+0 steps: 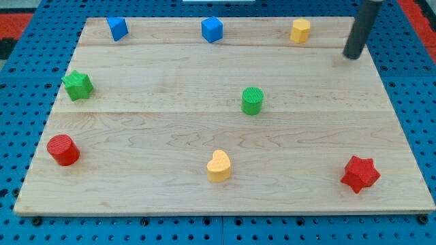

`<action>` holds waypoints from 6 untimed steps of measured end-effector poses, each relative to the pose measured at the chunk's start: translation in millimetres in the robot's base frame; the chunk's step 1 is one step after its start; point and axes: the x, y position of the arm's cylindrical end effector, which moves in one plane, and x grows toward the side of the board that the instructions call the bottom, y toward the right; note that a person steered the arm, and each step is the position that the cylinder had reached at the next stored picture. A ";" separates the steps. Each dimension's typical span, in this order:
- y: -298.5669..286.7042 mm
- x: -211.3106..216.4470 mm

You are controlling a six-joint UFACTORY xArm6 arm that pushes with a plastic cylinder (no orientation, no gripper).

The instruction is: Push the yellow hexagon towards the center

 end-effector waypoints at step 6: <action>-128.2 -3.5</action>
